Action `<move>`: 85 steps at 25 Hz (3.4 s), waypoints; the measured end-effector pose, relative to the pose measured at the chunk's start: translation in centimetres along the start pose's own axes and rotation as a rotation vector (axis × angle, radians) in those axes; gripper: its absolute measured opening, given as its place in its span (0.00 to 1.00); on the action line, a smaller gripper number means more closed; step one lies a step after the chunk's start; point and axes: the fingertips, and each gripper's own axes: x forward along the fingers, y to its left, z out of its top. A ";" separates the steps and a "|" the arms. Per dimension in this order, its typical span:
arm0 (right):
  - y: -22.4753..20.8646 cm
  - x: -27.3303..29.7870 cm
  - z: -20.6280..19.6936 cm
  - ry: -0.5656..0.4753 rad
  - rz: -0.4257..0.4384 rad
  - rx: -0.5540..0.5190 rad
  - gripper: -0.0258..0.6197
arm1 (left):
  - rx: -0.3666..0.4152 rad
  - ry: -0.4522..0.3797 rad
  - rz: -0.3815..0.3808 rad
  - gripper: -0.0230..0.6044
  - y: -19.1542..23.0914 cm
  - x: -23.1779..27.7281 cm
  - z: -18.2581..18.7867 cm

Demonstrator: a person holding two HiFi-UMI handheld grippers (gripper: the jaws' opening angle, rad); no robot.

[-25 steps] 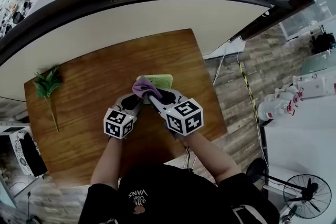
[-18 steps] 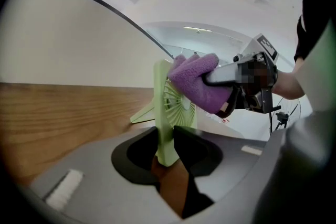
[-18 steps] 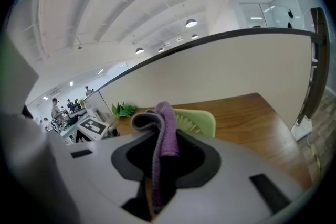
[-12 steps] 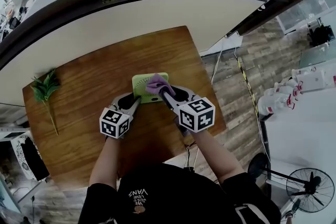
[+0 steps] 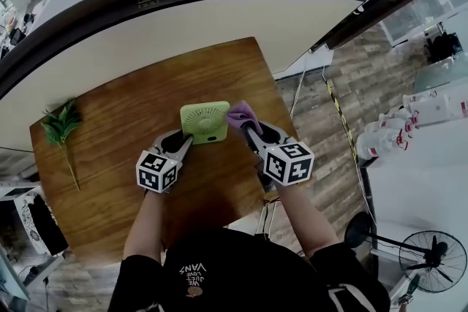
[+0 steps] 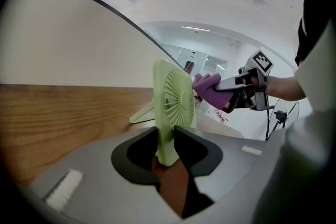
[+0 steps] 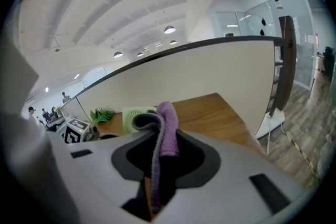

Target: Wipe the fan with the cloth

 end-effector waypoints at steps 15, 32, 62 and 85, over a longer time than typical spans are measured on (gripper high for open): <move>11.3 3.3 -1.0 0.035 0.294 -0.134 0.19 | 0.007 0.035 0.043 0.23 -0.4 -0.4 -0.8; 6.5 4.2 -3.1 0.115 0.181 -0.147 0.19 | 0.014 0.048 0.046 0.19 0.0 -0.4 -0.8; 10.7 3.2 -7.7 0.156 0.269 -0.271 0.19 | -0.072 -0.019 0.154 0.17 -0.5 -5.3 -1.4; 4.4 3.9 -8.3 0.225 0.131 -0.285 0.19 | -0.088 -0.034 0.119 0.06 -2.6 -5.3 -1.4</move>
